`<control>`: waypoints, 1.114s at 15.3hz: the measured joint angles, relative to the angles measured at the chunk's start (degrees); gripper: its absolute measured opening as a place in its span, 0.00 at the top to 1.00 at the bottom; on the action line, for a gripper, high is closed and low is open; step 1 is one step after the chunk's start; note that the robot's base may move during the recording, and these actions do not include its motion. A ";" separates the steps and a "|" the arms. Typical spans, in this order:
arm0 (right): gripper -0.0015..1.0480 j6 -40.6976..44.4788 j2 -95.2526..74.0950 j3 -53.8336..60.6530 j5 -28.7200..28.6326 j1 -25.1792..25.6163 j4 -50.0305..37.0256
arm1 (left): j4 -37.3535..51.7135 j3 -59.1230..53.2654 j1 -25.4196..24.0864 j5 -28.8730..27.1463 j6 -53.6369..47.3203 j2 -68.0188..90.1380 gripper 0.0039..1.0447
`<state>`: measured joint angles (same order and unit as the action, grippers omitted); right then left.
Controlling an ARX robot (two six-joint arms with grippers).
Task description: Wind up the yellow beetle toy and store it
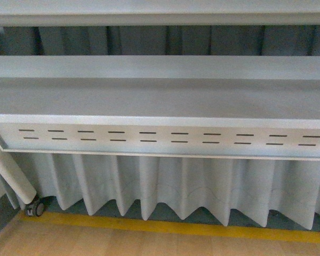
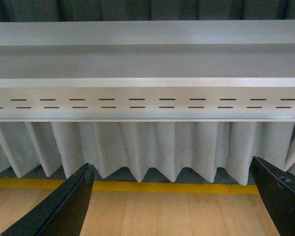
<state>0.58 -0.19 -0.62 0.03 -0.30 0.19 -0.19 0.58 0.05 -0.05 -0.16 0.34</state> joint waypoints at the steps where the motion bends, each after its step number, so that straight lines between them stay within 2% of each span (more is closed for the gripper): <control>1: 0.06 0.00 0.00 0.00 -0.02 -0.02 0.00 | 0.00 0.00 0.00 0.00 0.02 0.00 0.06; 17: 0.06 0.00 0.00 0.00 -0.02 0.00 0.15 | -0.24 0.00 0.00 -0.02 0.02 0.00 0.06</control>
<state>0.58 -0.19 -0.62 0.01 -0.30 0.34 -0.43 0.58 0.05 -0.08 -0.14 0.34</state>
